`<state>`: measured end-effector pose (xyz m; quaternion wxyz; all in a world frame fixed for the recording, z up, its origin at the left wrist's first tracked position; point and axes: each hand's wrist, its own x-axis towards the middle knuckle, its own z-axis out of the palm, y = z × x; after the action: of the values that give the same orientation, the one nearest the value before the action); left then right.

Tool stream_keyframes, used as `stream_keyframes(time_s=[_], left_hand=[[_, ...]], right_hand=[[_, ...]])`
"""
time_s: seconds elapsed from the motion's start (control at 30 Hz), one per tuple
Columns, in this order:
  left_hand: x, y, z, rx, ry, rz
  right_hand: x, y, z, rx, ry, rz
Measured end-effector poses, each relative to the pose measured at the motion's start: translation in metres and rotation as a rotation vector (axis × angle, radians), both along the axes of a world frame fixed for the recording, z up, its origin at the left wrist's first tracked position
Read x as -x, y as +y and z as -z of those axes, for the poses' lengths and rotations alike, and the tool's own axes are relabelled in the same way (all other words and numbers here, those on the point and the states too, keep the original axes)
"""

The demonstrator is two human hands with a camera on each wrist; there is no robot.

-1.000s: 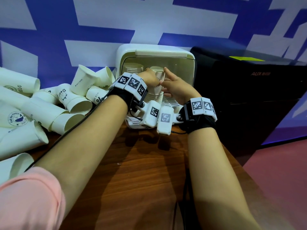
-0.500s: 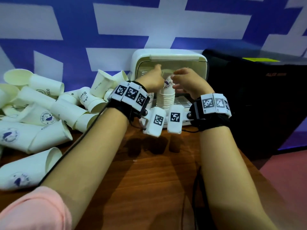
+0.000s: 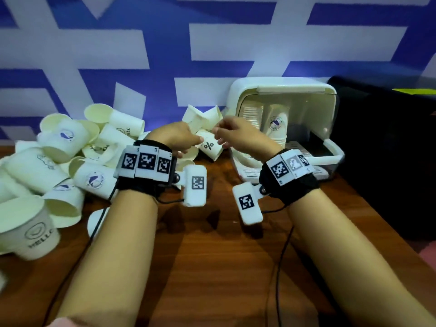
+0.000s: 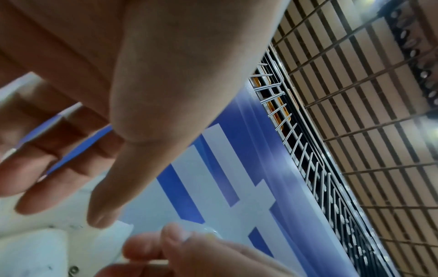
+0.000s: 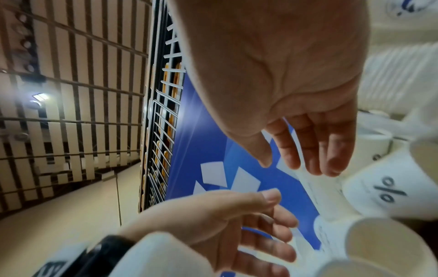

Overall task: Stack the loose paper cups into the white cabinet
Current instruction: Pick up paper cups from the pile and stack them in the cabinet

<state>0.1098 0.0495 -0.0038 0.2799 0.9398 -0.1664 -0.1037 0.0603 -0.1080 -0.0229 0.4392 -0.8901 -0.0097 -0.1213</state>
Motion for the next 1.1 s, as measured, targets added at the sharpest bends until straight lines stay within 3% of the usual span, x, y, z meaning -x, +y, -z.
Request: stream_keyframes(time_s=[0.17,0.33,0.47,0.77,0.9,1.1], left_hand=[[-0.018,0.018,0.01,-0.224,0.027,-0.066],[-0.018,0.02,0.011,-0.389,0.042,-0.029],[-0.014,0.016,0.013,-0.453,0.12,0.002],[0.0,0.014,0.004,-0.488,0.08,0.114],[0.001,0.01,0.004,-0.396,0.125,0.075],[-0.001,0.008,0.009,-0.366,0.092,0.097]], right_hand=[[-0.013,0.019,0.029,0.065,0.148,-0.058],[-0.008,0.028,0.036,0.116,0.251,-0.136],[-0.004,0.036,0.046,-0.097,0.315,-0.233],[-0.01,0.037,0.051,-0.25,0.385,-0.178],[-0.013,0.033,0.053,-0.389,0.434,-0.086],[-0.011,0.03,0.044,-0.425,0.512,-0.07]])
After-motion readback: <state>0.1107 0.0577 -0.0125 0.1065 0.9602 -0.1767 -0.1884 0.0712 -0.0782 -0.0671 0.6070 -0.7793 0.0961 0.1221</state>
